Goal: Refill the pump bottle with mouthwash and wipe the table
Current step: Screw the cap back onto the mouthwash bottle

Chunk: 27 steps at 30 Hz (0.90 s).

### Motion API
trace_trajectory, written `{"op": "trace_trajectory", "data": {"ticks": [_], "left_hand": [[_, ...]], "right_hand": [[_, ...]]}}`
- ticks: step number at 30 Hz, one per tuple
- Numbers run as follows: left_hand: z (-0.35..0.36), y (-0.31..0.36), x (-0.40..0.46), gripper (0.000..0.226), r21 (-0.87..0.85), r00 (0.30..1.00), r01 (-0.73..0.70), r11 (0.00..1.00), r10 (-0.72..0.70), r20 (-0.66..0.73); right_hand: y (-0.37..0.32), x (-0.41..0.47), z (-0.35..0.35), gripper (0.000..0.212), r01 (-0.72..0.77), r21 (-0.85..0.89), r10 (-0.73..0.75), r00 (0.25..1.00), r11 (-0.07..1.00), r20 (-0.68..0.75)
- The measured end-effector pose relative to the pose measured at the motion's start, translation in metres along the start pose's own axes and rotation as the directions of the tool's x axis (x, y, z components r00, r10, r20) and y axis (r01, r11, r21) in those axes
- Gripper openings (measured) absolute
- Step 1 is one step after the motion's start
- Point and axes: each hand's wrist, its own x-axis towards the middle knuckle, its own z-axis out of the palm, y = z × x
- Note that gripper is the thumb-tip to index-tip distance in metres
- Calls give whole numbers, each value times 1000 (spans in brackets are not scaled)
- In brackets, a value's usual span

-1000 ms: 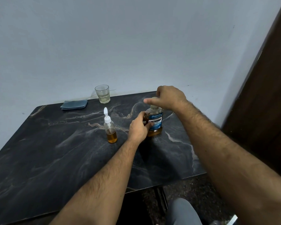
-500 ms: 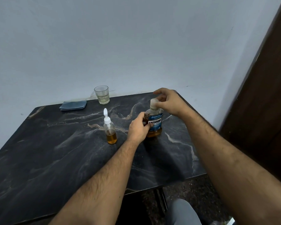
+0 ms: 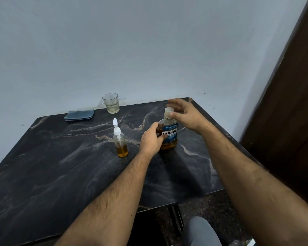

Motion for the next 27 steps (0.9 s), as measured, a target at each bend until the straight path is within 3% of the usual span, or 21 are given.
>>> {"op": "trace_trajectory", "data": {"ticks": [3,6,9,13,21,23,25,27], "left_hand": [[-1,0,0,39,25,1000,-8,1000,8,-6],[2,0,0,38,61,999,-8,998,11,-48],[6,0,-3,39,64,997,-11,998,16,-81],[6,0,-3,41,84,995,-12,996,20,-93],[9,3,-7,40,108,994,6,994,6,-106],[8,3,-7,41,107,997,8,994,0,-80],[6,3,-7,42,108,997,12,994,-5,-73],[3,4,-7,40,104,997,12,995,-4,-72]], "right_hand": [[0,1,2,40,-8,-17,7,999,1000,-51],[1,3,4,43,-11,-88,2,994,996,-106],[-2,4,8,50,-12,-181,-3,997,983,-78],[-11,6,6,42,-4,-370,-9,999,929,-35],[-17,7,21,38,-135,-596,-55,956,792,-289],[-20,8,21,43,-159,-613,-11,965,774,-264],[-23,11,15,50,-135,-614,51,987,778,-153],[-25,13,7,48,-94,-494,113,994,864,9]]}}
